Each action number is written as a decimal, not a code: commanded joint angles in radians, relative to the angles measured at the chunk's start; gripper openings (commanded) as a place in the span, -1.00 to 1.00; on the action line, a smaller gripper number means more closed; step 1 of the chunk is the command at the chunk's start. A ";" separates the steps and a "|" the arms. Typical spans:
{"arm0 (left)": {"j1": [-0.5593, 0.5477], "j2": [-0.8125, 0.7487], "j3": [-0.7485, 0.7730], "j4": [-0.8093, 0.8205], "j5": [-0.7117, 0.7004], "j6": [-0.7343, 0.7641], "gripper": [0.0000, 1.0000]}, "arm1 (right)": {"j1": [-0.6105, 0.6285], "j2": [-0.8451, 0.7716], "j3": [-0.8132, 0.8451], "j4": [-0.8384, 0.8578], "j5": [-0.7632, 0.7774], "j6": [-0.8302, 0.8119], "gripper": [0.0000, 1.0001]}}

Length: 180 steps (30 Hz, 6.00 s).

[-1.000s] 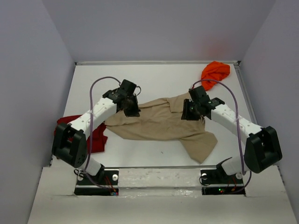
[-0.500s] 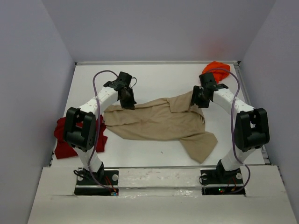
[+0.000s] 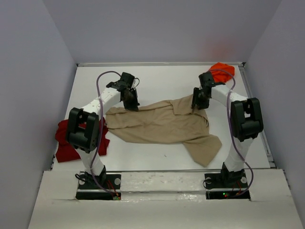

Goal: Fold and stack the t-shirts
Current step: Flatten out the tshirt

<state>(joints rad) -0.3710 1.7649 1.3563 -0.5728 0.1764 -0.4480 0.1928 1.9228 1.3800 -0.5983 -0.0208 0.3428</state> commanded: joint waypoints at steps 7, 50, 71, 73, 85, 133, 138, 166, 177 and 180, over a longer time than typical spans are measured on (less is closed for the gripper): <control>0.009 0.002 0.010 0.022 0.038 0.025 -1.00 | 0.010 -0.123 0.048 0.017 -0.082 -0.025 -0.15; 0.009 -0.025 -0.048 0.037 0.086 0.020 -1.00 | 0.046 -0.082 -0.023 -0.043 0.209 0.082 -1.00; 0.010 -0.058 -0.046 0.028 -0.021 0.020 -1.00 | 0.017 -0.082 0.069 -0.219 0.687 0.105 -0.81; 0.010 -0.058 -0.054 0.033 -0.014 0.017 -1.00 | 0.017 -0.105 0.112 -0.215 0.642 0.065 -0.70; 0.006 0.064 -0.033 0.025 -0.067 -0.058 -1.00 | 0.031 -0.197 0.014 -0.017 0.053 -0.039 -0.02; 0.342 0.019 0.006 0.028 -0.356 -0.038 0.08 | -0.061 -0.119 -0.145 0.180 -0.245 -0.007 -0.03; 0.345 0.048 0.003 0.030 -0.328 -0.038 0.08 | -0.061 -0.139 -0.139 0.175 -0.228 -0.013 -0.03; 0.357 0.008 -0.069 0.067 -0.221 -0.031 0.06 | -0.084 -0.064 -0.104 0.127 -0.093 0.005 -0.04; 0.345 0.015 -0.065 0.083 -0.206 -0.034 0.06 | -0.084 -0.148 -0.104 0.083 -0.033 -0.016 -0.03; 0.342 0.013 -0.068 0.083 -0.199 -0.035 0.06 | -0.084 -0.101 -0.111 0.074 -0.047 -0.007 -0.04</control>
<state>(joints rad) -0.0208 1.8275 1.2884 -0.4900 -0.0334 -0.4942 0.1169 1.7836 1.2572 -0.4908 -0.0864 0.3428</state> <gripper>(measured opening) 0.533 0.483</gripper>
